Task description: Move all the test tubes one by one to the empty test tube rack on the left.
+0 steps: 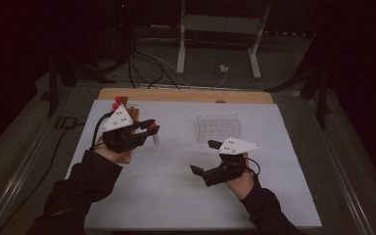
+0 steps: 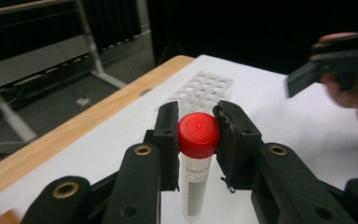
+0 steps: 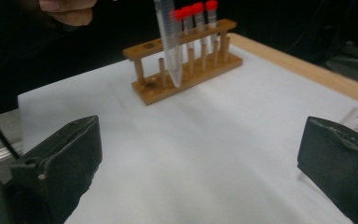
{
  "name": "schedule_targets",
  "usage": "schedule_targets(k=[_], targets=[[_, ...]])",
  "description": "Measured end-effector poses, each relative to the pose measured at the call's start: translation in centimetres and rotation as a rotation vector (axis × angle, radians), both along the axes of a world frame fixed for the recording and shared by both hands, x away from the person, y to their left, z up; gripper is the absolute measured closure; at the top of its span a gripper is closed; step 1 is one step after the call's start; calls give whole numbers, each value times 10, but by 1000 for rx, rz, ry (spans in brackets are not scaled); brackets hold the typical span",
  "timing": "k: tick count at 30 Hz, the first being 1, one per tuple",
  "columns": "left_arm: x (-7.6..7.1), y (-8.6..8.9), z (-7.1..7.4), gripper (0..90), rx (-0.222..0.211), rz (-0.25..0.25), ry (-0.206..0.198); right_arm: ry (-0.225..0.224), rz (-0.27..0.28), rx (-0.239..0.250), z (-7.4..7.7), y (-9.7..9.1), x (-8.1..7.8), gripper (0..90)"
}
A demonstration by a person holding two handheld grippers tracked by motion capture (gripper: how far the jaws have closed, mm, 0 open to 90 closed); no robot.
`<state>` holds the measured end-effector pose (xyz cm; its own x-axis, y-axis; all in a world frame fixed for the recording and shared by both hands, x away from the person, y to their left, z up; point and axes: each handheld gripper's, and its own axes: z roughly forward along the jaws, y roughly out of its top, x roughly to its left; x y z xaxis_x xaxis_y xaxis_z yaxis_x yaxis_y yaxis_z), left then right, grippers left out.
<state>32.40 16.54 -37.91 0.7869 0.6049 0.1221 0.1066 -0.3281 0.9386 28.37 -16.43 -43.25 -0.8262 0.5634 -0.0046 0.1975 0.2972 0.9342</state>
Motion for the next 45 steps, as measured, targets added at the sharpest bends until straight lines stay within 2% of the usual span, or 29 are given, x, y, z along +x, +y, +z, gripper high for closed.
schedule_targets(k=[5,9,14,27,33,36,45], targets=[[4,20,4,719,-2,70,-12,-7,-7,5,0,-2,1,0],[7,33,7,719,-19,106,-16,-11,-11,3,0,-3,1,0],[9,46,10,719,-15,157,-27,-14,-9,6,0,-3,2,0],[22,82,6,719,-10,295,-33,-11,-15,6,-2,-4,4,0],[30,95,-5,719,-28,344,-13,-11,-17,15,-1,-6,4,0],[33,98,-12,719,-21,372,-16,-18,-21,26,-1,-7,4,0],[41,103,-35,719,-26,398,37,-16,-26,26,-1,-8,4,0]])
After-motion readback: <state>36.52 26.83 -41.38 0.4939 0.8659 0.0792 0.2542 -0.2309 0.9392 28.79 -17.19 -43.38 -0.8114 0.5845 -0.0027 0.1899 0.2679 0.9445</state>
